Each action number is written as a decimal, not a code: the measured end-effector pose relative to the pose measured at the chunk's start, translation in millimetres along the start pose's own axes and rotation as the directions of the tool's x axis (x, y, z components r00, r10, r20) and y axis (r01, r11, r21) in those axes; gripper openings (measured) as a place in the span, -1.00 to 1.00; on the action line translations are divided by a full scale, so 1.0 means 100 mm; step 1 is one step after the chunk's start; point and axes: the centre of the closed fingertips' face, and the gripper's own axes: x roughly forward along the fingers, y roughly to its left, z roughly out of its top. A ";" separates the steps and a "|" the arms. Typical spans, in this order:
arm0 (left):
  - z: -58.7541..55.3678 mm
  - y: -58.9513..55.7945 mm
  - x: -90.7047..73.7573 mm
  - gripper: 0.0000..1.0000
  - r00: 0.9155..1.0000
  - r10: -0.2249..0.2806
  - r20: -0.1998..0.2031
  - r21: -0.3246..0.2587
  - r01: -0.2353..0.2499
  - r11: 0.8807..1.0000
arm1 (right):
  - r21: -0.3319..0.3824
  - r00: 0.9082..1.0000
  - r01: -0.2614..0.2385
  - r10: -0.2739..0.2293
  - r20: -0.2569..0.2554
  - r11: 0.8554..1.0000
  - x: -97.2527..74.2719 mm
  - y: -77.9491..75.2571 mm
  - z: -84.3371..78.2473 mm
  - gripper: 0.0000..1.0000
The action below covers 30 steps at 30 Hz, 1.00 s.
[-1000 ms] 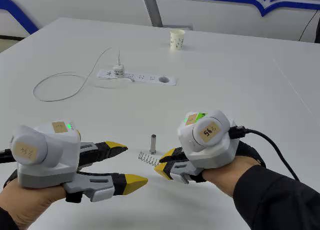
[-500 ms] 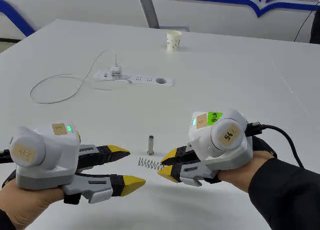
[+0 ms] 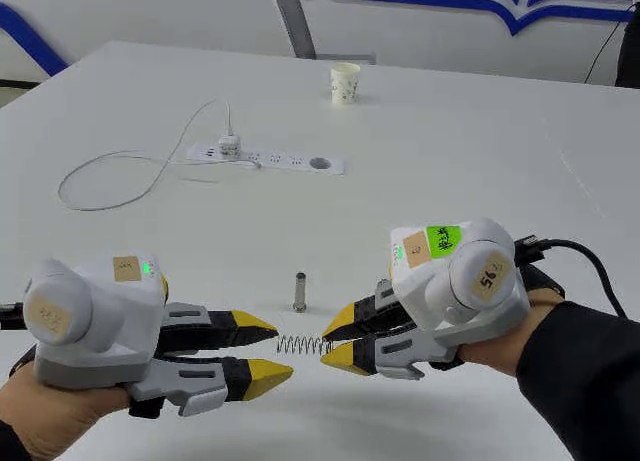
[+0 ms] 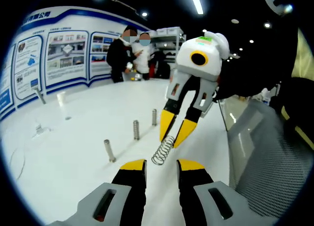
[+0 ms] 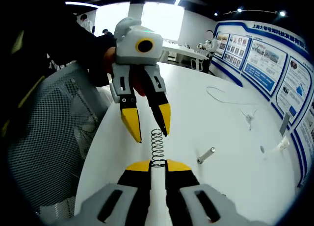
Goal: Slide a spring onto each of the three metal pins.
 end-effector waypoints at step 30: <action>0.15 -0.06 0.01 -0.77 0.998 -0.026 0.054 -0.014 0.027 1.000 | -0.028 1.000 -0.004 0.003 -0.029 1.000 0.03 0.02 -0.05 -0.78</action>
